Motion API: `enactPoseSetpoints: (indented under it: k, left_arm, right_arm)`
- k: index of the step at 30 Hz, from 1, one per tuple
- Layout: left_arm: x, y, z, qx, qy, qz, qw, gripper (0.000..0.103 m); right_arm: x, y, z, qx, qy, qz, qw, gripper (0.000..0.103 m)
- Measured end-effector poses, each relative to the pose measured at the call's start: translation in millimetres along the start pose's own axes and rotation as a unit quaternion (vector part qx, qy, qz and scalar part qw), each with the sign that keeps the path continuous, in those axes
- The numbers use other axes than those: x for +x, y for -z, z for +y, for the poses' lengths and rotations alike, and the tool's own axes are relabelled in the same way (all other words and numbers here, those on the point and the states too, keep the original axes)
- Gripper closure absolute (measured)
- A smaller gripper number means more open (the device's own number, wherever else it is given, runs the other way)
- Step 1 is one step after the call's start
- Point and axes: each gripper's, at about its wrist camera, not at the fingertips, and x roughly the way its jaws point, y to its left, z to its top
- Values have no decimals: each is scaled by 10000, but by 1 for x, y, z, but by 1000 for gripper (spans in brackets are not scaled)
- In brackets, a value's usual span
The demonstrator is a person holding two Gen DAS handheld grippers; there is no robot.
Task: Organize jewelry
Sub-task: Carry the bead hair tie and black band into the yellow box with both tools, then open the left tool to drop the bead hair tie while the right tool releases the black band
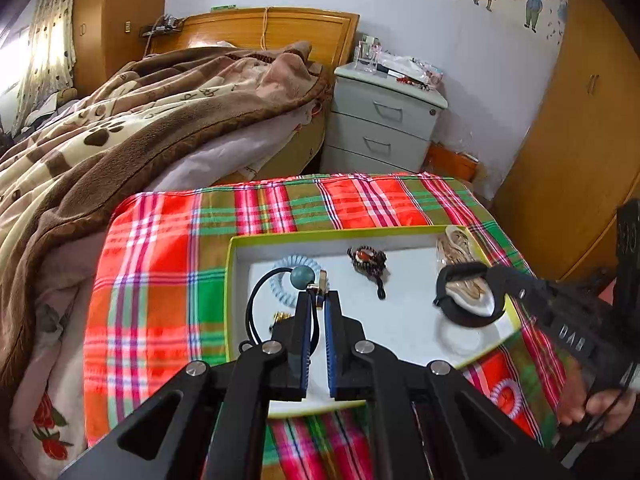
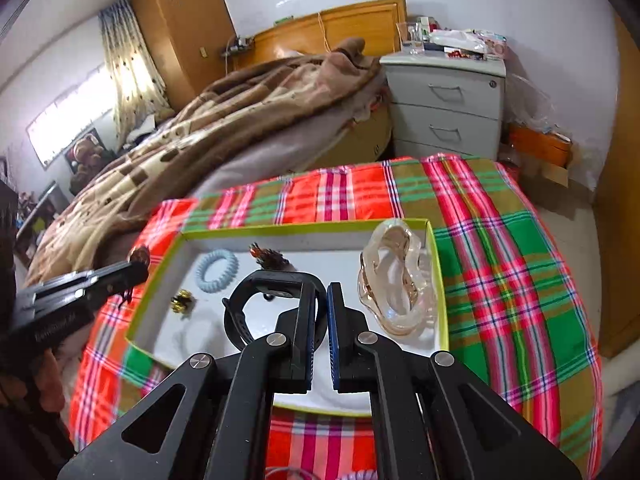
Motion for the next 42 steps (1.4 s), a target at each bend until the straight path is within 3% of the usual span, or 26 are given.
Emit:
enactPoseSetpoints:
  k: [20,42]
  left_arm:
    - [77,-16,-4,181,-188,598,9979,96]
    - [89,-15,-1,64,-206,778,9967,96]
  right_arm:
    - [39,-4,-3,-68,420,215,9989,97]
    - [48,-4,-3,-95,512,259,9983,97]
